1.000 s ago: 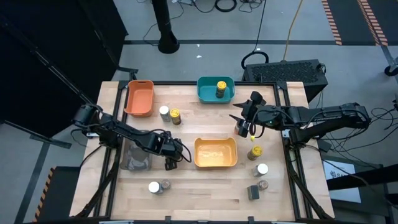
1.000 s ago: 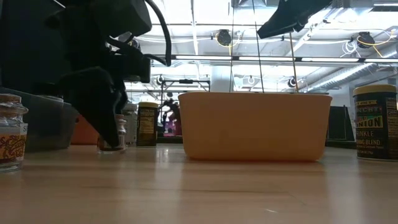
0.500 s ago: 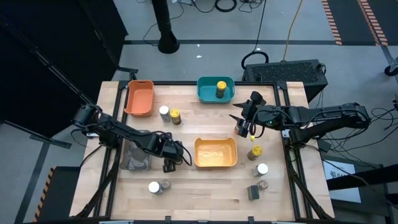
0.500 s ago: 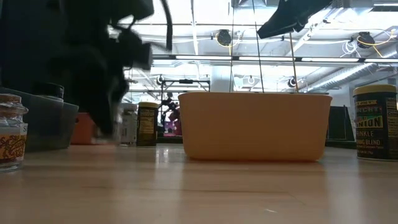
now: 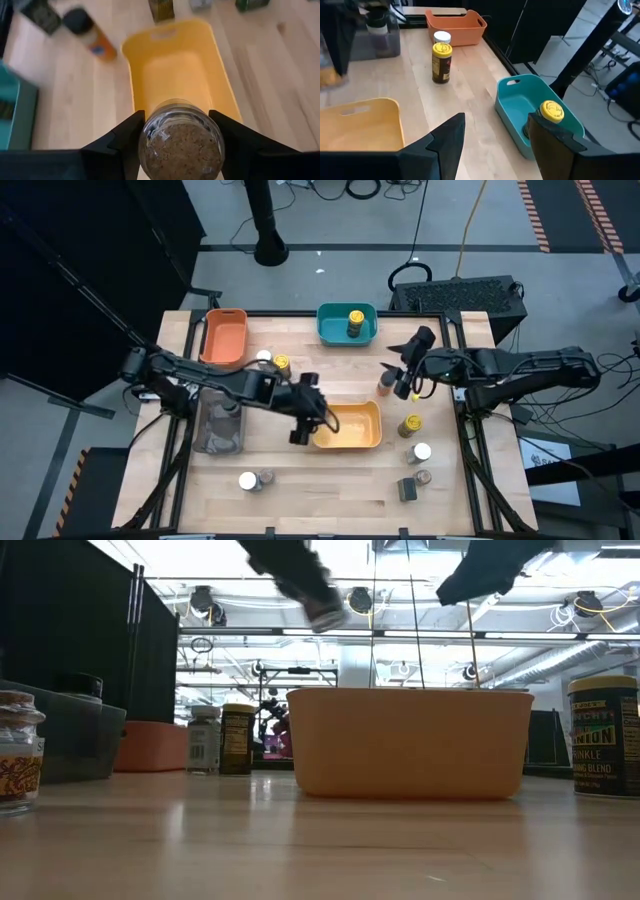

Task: Sort spices by type
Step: Put the top left brown spice bottle into the yellow bin

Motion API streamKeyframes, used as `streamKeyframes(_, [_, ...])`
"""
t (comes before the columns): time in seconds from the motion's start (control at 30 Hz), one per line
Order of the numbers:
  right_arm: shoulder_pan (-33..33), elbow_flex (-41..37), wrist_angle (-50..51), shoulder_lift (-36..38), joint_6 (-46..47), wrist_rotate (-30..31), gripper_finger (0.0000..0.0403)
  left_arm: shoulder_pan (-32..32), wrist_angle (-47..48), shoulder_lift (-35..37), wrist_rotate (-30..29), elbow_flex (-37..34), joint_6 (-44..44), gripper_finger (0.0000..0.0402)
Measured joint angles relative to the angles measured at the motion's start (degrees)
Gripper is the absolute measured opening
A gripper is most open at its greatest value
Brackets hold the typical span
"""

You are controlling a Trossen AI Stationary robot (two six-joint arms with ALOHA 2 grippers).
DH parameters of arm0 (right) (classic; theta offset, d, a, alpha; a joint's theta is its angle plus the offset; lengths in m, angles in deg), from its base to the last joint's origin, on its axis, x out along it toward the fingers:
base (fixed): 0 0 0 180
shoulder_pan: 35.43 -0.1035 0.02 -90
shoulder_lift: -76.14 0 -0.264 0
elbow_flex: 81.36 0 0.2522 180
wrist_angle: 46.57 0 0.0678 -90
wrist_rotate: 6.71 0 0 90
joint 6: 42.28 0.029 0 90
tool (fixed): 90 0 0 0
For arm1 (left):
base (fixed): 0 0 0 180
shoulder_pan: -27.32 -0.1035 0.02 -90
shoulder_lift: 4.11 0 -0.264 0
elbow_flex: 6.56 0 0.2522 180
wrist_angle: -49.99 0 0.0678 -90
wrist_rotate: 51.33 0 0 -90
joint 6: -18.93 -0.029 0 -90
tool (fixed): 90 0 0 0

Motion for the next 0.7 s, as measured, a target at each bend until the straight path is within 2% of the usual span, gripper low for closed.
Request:
streamKeyframes(0.2, [0.00, 0.00, 4.56, 0.92, 3.44, -0.01, 0.0199, -1.98, -6.65, -5.76, 4.42, 0.14, -3.14, 0.0200])
streamKeyframes(0.57, [0.00, 0.00, 5.15, 0.90, 3.70, -0.02, 0.0199, -1.95, 9.96, -16.43, 2.98, 11.73, -5.05, 0.0200])
streamKeyframes(0.7, [0.00, 0.00, 5.17, 0.90, 3.68, -0.04, 0.0199, -1.93, 11.74, -18.06, 2.99, 13.42, -5.05, 0.0200])
